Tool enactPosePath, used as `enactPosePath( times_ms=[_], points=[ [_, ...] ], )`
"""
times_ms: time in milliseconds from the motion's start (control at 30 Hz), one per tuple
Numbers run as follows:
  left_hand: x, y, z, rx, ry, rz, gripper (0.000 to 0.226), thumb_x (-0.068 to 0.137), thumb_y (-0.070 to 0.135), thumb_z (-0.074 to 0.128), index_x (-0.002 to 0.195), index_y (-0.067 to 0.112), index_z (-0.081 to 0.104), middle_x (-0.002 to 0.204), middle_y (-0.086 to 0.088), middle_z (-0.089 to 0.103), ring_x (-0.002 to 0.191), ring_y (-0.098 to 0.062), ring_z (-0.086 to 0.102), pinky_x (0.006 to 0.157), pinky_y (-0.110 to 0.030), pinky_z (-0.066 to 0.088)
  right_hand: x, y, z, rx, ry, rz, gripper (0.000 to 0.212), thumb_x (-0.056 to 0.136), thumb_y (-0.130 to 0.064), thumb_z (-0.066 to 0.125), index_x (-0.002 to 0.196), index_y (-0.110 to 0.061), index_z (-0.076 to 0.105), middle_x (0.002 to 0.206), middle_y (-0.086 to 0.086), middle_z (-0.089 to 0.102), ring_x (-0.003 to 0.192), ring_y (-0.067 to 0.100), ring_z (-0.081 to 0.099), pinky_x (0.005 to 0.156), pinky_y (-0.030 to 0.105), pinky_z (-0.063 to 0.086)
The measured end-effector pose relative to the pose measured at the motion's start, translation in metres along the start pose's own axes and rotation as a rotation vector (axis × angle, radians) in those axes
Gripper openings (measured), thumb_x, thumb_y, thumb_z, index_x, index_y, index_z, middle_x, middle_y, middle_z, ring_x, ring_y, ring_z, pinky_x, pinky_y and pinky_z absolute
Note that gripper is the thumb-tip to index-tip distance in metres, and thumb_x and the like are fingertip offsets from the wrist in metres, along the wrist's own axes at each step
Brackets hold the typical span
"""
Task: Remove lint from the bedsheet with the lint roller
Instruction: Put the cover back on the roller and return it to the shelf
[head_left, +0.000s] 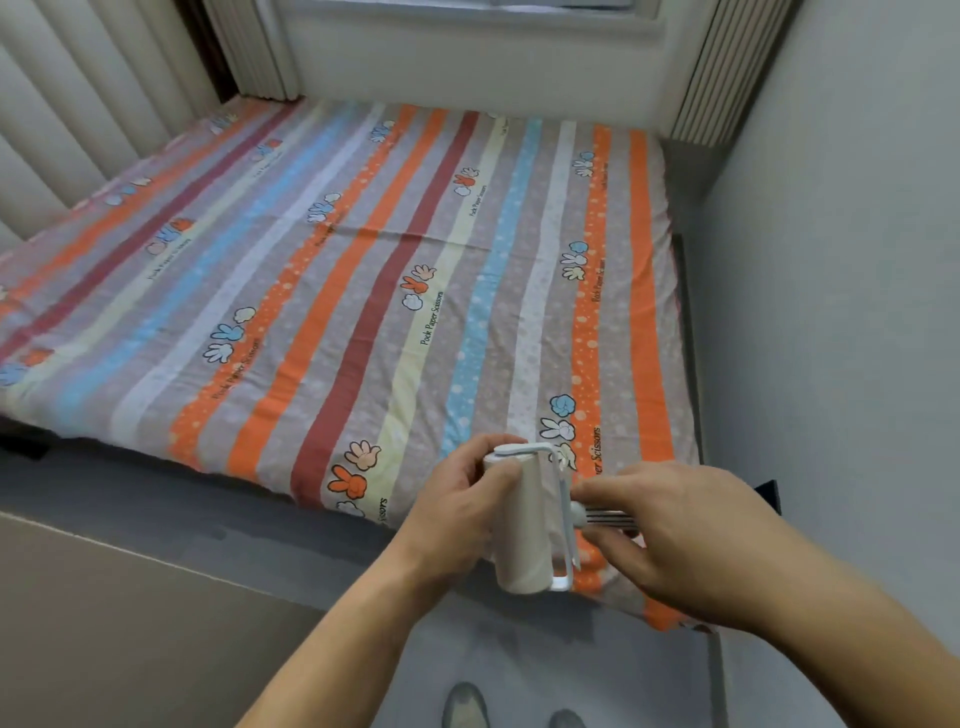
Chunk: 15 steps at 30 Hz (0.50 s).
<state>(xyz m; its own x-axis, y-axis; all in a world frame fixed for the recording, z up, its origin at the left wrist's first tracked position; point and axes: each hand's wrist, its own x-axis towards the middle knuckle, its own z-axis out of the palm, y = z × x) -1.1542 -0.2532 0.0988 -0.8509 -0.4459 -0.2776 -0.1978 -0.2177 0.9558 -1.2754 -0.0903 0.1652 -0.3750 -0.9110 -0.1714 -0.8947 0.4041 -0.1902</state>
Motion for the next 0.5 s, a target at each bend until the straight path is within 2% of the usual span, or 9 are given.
enactPosePath(
  times_ms=[100, 200, 300, 333, 433, 500],
  points=[
    [-0.004, 0.002, -0.005, -0.014, 0.066, 0.004, 0.039, 0.083, 0.032, 0.056, 0.119, 0.023, 0.069, 0.109, -0.01, 0.074, 0.103, -0.028, 0.072, 0.081, -0.047, 0.06, 0.006, -0.001, -0.005, -0.013, -0.013, -0.041, 0.035, 0.091, -0.054, 0.038, 0.124, -0.046, 0.044, 0.101, -0.015, 0.062, 0.095, 0.008, 0.058, 0.076, 0.031, 0.051],
    [-0.011, 0.008, 0.001, 0.01, 0.136, 0.045, 0.041, 0.082, 0.025, 0.056, 0.12, 0.017, 0.068, 0.106, -0.011, 0.076, 0.1, -0.029, 0.074, 0.081, -0.043, 0.061, 0.008, 0.005, -0.01, -0.029, -0.01, -0.112, 0.034, 0.09, -0.053, 0.037, 0.122, -0.044, 0.045, 0.103, -0.014, 0.063, 0.095, 0.01, 0.059, 0.077, 0.034, 0.052],
    [-0.02, 0.012, 0.013, 0.047, 0.203, 0.081, 0.035, 0.079, 0.025, 0.058, 0.11, 0.017, 0.073, 0.101, -0.013, 0.075, 0.099, -0.035, 0.072, 0.085, -0.051, 0.059, 0.006, 0.012, -0.018, -0.035, -0.021, -0.18, 0.034, 0.091, -0.054, 0.038, 0.122, -0.044, 0.046, 0.103, -0.013, 0.062, 0.095, 0.011, 0.059, 0.077, 0.033, 0.052],
    [-0.022, 0.012, 0.018, 0.051, 0.227, 0.087, 0.034, 0.078, 0.025, 0.057, 0.107, 0.018, 0.074, 0.099, -0.012, 0.075, 0.098, -0.034, 0.072, 0.084, -0.05, 0.059, 0.005, 0.015, -0.019, -0.038, -0.025, -0.205, 0.033, 0.091, -0.054, 0.038, 0.122, -0.043, 0.046, 0.103, -0.013, 0.062, 0.095, 0.01, 0.059, 0.076, 0.033, 0.051],
    [-0.029, 0.012, 0.033, 0.043, 0.296, 0.066, 0.033, 0.079, 0.02, 0.052, 0.103, 0.019, 0.074, 0.091, -0.007, 0.076, 0.089, -0.027, 0.074, 0.071, -0.034, 0.059, 0.003, 0.023, -0.02, -0.048, -0.05, -0.264, 0.032, 0.091, -0.054, 0.037, 0.119, -0.042, 0.047, 0.099, -0.012, 0.06, 0.094, 0.01, 0.059, 0.075, 0.033, 0.051],
    [-0.036, 0.01, 0.044, 0.032, 0.337, 0.045, 0.033, 0.081, 0.019, 0.051, 0.104, 0.015, 0.075, 0.09, -0.007, 0.076, 0.086, -0.023, 0.074, 0.068, -0.029, 0.057, 0.002, 0.03, -0.019, -0.05, -0.072, -0.302, 0.033, 0.09, -0.054, 0.037, 0.118, -0.04, 0.048, 0.098, -0.011, 0.061, 0.093, 0.011, 0.059, 0.074, 0.033, 0.052]
  ],
)
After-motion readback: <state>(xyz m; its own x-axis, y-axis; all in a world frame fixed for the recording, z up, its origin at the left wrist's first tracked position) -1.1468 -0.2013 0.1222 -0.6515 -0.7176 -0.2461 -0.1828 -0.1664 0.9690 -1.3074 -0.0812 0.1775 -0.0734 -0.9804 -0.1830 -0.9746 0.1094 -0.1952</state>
